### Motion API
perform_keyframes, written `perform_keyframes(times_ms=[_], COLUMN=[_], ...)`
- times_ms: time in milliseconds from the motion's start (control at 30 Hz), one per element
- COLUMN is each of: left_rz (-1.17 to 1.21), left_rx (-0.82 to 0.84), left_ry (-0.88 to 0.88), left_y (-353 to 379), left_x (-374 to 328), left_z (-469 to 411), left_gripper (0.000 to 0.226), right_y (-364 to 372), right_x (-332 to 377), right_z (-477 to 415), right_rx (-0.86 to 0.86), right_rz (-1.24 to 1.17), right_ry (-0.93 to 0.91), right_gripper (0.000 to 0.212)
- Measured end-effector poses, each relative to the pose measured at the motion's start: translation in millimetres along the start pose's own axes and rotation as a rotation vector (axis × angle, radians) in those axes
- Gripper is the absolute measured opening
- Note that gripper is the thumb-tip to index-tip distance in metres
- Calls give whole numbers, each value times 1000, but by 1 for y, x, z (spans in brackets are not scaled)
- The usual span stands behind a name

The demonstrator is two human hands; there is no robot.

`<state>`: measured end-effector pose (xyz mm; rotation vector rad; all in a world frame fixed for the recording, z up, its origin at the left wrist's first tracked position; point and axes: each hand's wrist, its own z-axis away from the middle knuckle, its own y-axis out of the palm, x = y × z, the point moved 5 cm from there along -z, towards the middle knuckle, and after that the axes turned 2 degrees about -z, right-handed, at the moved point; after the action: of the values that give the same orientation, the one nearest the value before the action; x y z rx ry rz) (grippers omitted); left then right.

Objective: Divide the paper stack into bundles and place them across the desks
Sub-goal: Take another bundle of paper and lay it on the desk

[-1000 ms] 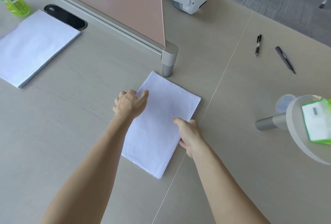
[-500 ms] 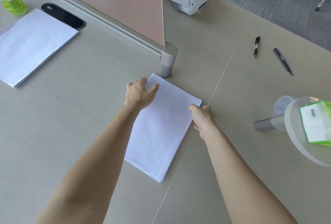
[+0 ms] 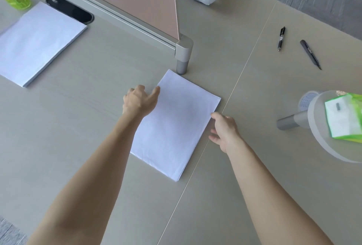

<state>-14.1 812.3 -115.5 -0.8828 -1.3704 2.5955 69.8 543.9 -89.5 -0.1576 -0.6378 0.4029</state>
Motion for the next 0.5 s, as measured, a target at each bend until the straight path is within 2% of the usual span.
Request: perform_keyframes(times_ms=[33, 167, 267, 433, 500], left_rz=[-55, -191, -188, -97, -97], left_rx=[2, 42, 49, 68, 57], left_ry=[-21, -35, -25, -6, -35], left_y=[-3, -8, -7, -4, -4], left_x=[13, 49, 55, 57, 64], left_z=[5, 28, 42, 52, 53], left_gripper=[82, 76, 67, 64, 64], right_y=[0, 9, 23, 48, 47], right_x=[-11, -58, -76, -81, -84], right_z=[12, 48, 62, 70, 73], right_rx=[3, 26, 29, 100, 85], right_rz=[14, 30, -7, -40, -52], right_ry=[21, 83, 84, 61, 50], right_gripper=[16, 19, 45, 62, 47])
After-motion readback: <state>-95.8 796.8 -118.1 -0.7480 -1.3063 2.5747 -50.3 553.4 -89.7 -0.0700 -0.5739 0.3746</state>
